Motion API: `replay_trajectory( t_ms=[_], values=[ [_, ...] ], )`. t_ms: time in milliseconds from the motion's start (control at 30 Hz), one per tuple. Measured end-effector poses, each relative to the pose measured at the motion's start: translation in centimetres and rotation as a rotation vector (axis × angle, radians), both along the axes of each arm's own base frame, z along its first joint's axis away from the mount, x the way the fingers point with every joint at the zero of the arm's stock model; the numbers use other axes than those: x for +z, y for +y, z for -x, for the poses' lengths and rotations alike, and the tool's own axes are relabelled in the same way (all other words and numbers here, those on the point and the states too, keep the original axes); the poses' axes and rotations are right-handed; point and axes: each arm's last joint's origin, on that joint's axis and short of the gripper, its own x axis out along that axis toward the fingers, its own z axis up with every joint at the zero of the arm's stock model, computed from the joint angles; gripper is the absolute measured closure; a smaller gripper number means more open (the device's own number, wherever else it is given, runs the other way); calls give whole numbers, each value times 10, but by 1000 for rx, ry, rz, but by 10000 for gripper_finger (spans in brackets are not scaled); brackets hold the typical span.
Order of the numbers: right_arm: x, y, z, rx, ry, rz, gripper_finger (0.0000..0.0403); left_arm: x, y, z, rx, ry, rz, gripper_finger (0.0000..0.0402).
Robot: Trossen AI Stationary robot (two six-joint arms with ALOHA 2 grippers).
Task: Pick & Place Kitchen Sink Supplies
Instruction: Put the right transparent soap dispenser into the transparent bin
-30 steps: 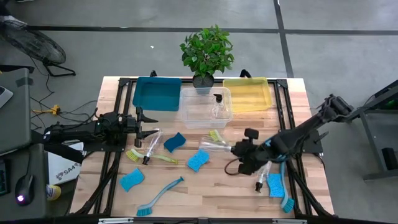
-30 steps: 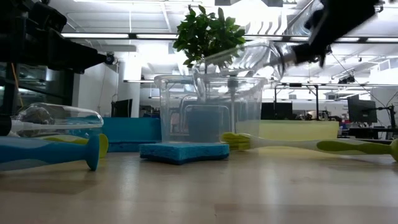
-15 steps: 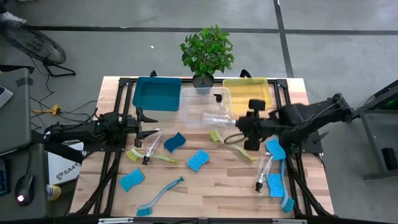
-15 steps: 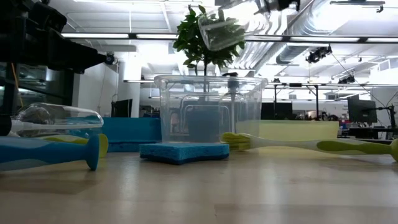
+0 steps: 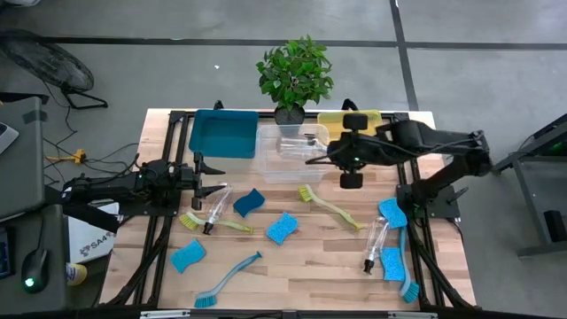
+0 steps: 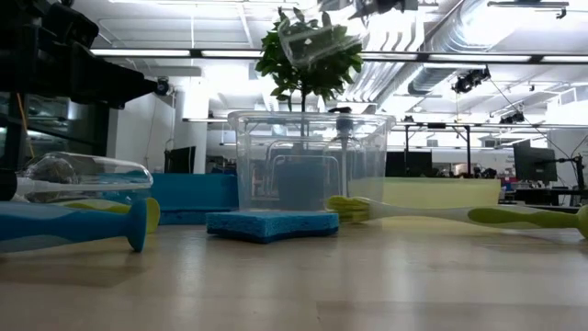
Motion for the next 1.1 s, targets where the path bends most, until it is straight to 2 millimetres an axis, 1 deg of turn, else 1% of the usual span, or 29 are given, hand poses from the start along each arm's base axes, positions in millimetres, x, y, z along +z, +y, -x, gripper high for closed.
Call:
replay_trajectory(
  t_ms=[300, 600, 833, 933, 1100],
  values=[
    [-6, -21, -36, -29, 226, 33, 273, 0, 0, 0, 0, 0, 0, 200],
    [-24, -31, -76, 73, 344, 61, 272, 0, 0, 0, 0, 0, 0, 200],
    [-38, -39, -87, 110, 416, 81, 272, 0, 0, 0, 0, 0, 0, 200],
    [-38, -41, -88, 134, 440, 114, 272, 0, 0, 0, 0, 0, 0, 200],
    [-39, -41, -88, 221, 476, 131, 272, 0, 0, 0, 0, 0, 0, 200]
  ],
)
